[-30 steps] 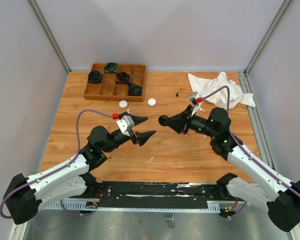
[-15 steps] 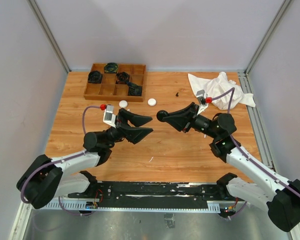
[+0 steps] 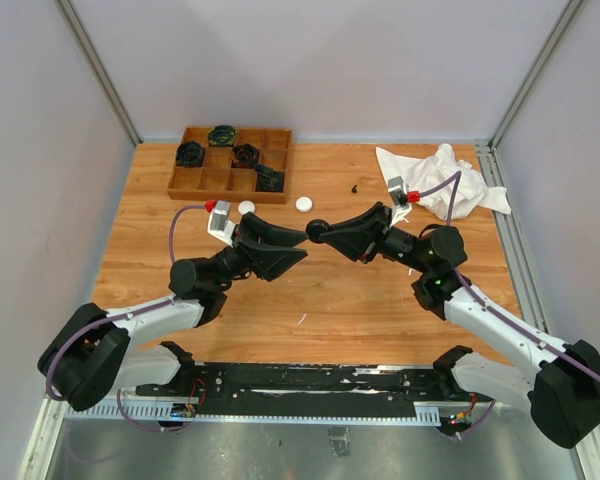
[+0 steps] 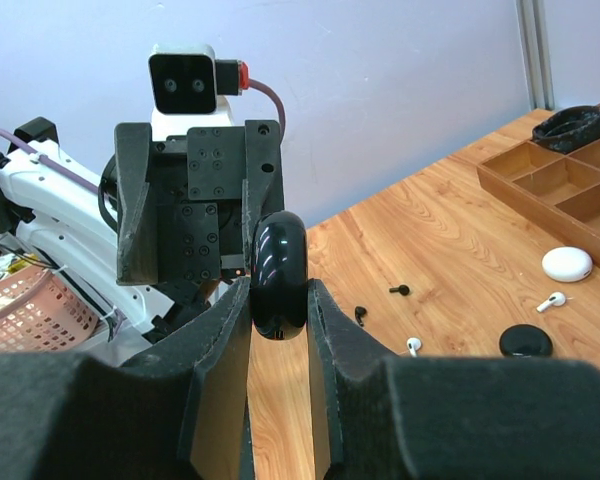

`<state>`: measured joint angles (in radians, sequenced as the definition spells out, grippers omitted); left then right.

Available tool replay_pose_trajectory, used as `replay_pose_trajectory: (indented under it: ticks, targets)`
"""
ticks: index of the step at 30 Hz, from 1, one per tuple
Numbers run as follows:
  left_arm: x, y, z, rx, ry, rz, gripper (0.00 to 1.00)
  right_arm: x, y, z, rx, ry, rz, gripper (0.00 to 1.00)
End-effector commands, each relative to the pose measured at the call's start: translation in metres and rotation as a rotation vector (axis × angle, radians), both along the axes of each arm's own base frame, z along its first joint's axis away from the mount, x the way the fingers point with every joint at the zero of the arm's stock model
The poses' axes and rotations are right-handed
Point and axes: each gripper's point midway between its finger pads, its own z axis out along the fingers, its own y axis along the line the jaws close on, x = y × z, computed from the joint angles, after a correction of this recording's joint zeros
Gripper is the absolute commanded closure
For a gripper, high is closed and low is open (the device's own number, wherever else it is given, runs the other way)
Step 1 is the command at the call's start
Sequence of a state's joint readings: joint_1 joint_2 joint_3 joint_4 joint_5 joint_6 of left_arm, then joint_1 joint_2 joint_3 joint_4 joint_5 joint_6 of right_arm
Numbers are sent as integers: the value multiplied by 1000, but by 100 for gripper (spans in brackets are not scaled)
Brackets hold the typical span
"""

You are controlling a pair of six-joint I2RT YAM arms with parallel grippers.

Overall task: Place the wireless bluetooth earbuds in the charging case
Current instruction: Pick up the charging case at the center of the board.

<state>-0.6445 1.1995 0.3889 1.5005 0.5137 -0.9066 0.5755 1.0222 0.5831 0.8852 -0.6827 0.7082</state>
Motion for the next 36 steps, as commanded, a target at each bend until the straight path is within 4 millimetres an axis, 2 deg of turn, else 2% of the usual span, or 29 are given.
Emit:
replay_pose_trajectory:
  ticks: [1,7,12,17,21,30,36]
  targets:
    - [10,2,12,-20,12,40,41,-22,9,17,44,-64,95,82]
    - [21,5,6,-12,62,96,42,-23,11,15,44,-62,94,82]
    - [22,12,5,-4,66,146,41,-11,3,10,33,-59,-7,82]
    - [27,16,1,26,82,195,39,-15,4,12,22,-71,12,82]
    - [26,10,3,40,78,164,39,-19,8,14,29,-75,47,82]
    - [13,-6,11,38,18,47,51,-25,14,16,29,-85,88,81]
    - [9,-8,11,42,2,27,72,-28,17,14,18,-88,120,77]
